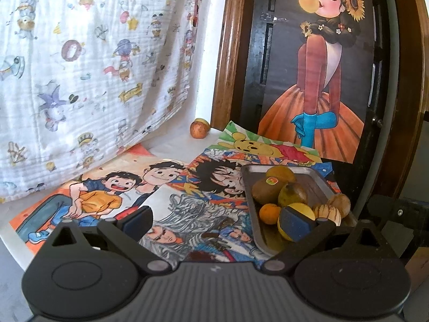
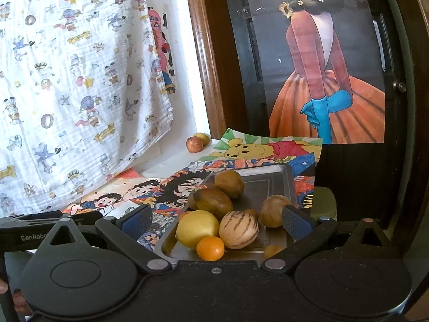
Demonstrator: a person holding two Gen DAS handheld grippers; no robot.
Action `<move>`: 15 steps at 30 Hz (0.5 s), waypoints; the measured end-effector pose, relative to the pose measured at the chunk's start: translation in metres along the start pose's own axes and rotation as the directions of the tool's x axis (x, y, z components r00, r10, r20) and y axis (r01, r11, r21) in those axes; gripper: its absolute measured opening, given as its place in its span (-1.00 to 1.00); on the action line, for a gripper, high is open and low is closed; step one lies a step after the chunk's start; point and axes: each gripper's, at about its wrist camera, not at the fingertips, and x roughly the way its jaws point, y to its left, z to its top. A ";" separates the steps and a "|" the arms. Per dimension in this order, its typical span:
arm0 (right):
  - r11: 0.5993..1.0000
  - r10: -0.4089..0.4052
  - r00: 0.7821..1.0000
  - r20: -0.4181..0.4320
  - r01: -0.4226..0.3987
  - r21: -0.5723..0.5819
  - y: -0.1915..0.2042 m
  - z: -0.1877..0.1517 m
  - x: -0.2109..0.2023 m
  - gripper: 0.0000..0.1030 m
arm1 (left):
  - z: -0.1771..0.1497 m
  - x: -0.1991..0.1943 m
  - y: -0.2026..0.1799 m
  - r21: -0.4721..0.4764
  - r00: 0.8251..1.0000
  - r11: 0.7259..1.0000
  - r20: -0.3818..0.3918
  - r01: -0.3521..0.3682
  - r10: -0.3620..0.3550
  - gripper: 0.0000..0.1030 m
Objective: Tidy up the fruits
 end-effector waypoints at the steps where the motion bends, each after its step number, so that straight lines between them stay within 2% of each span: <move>1: 1.000 0.000 1.000 0.000 0.000 -0.001 0.001 0.000 -0.001 0.99 | -0.001 -0.001 0.002 -0.002 1.000 1.000 -0.001 -0.002 0.002 0.99; 15: 1.000 0.005 1.000 0.000 -0.005 -0.001 0.017 -0.013 -0.011 0.99 | -0.013 -0.017 0.021 -0.022 1.000 1.000 0.000 -0.009 0.009 0.99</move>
